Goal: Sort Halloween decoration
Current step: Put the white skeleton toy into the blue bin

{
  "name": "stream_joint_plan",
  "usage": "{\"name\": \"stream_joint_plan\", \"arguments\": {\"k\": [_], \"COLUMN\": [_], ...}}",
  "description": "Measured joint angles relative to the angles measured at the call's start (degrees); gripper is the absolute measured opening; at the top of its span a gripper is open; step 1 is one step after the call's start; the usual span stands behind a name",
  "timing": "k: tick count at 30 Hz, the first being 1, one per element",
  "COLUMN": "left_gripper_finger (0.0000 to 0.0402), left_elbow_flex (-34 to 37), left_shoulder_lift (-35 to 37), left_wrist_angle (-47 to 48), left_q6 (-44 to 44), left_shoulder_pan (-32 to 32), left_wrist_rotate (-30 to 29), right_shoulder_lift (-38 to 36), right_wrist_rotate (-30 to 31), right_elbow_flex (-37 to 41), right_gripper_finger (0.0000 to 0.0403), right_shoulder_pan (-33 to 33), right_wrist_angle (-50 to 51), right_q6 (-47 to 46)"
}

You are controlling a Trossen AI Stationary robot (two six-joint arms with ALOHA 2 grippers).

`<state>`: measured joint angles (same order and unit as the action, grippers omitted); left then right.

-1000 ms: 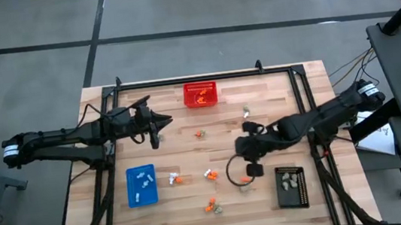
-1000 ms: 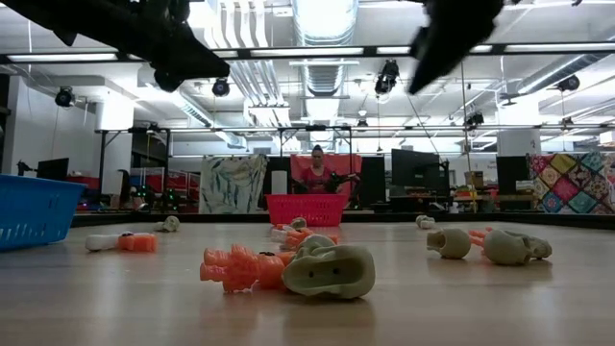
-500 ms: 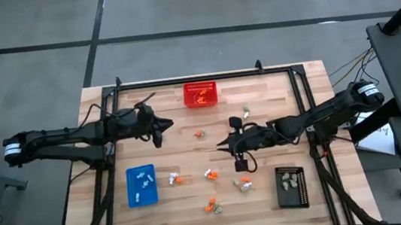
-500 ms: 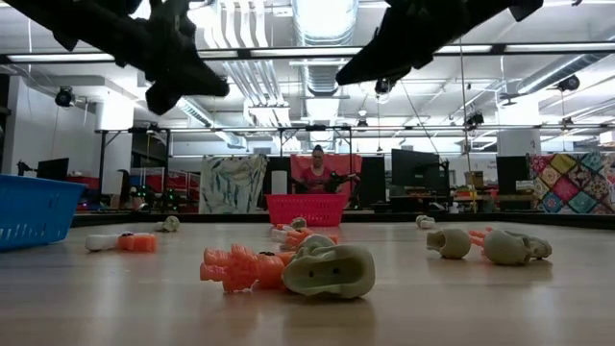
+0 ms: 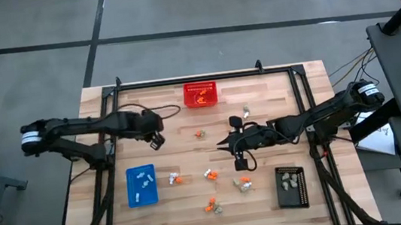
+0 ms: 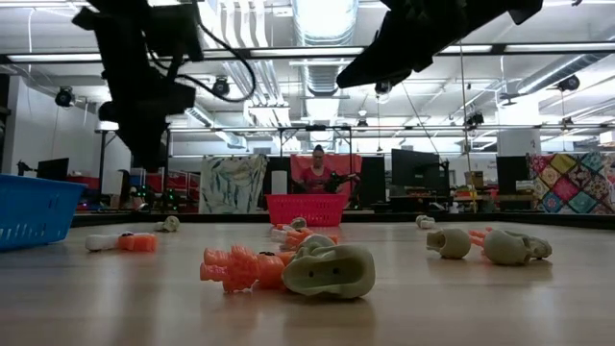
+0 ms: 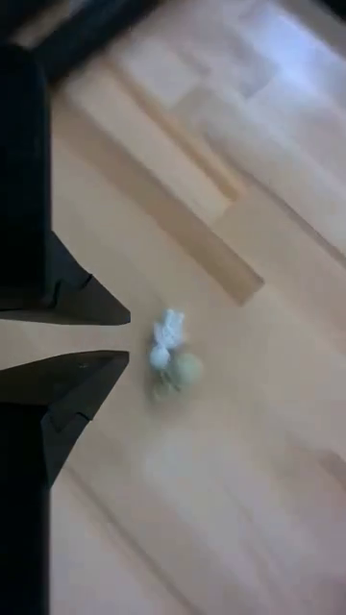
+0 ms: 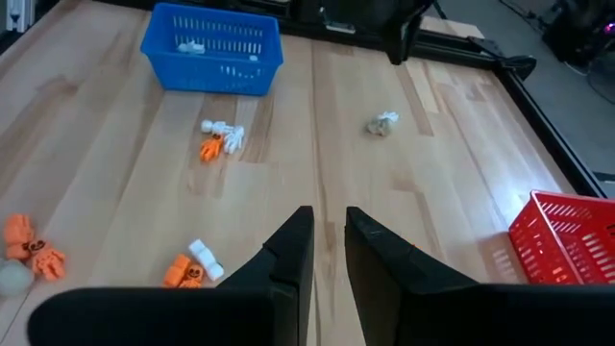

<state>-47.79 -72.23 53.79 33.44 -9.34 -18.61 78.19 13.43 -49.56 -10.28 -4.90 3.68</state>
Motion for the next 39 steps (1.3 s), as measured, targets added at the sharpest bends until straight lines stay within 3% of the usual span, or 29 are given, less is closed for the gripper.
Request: {"name": "stream_joint_plan", "arguments": {"k": [3,5,8,10,18,22,27,31,35,39], "left_gripper_finger": [0.0036,0.0036,0.0036,0.0036,0.0036,0.0036,0.0036,0.0036,0.0036,0.0036], "left_elbow_flex": [-2.07,-2.76,-2.89,-3.16,-4.11,-4.11,-4.11,-4.11,-5.08,-7.06], "left_shoulder_lift": [-4.25,-6.31,-8.16,-8.62,-8.70,-9.19,-9.11,-9.07,-9.12,-9.99], "left_wrist_angle": [1.10,1.13,1.21,0.91,0.73,0.67,0.14,-1.15,-1.84,-5.12], "left_q6": [-9.65,-20.28,-33.20,-36.04,-33.88,-33.38,-32.86,-22.92,-11.24,-7.80], "left_shoulder_pan": [-0.20,-0.28,-0.68,-1.20,-4.04,-5.88,-4.40,-1.61,3.43,10.13], "left_wrist_rotate": [0.79,4.29,14.80,19.76,12.93,12.26,22.32,29.44,30.21,30.08], "right_shoulder_lift": [0.00,0.00,0.00,0.00,0.00,0.00,0.00,0.00,0.00,0.00], "right_wrist_rotate": [-0.01,0.00,-0.02,-0.02,-0.07,-0.09,-0.08,-0.09,-0.08,-0.13], "right_elbow_flex": [0.00,0.00,0.02,0.00,0.09,0.11,0.22,0.26,0.28,0.33], "right_gripper_finger": [0.0053,0.0053,0.0053,0.0053,0.0053,0.0053,0.0053,0.0053,0.0053,0.0053], "right_shoulder_pan": [0.00,0.00,0.00,0.00,0.17,0.17,0.17,0.17,0.17,0.17], "right_wrist_angle": [0.11,0.09,0.41,0.43,0.39,0.61,1.91,1.83,1.81,1.83], "right_q6": [0.00,0.00,-0.04,-0.09,0.42,0.42,-0.07,-0.08,0.85,2.00]}}
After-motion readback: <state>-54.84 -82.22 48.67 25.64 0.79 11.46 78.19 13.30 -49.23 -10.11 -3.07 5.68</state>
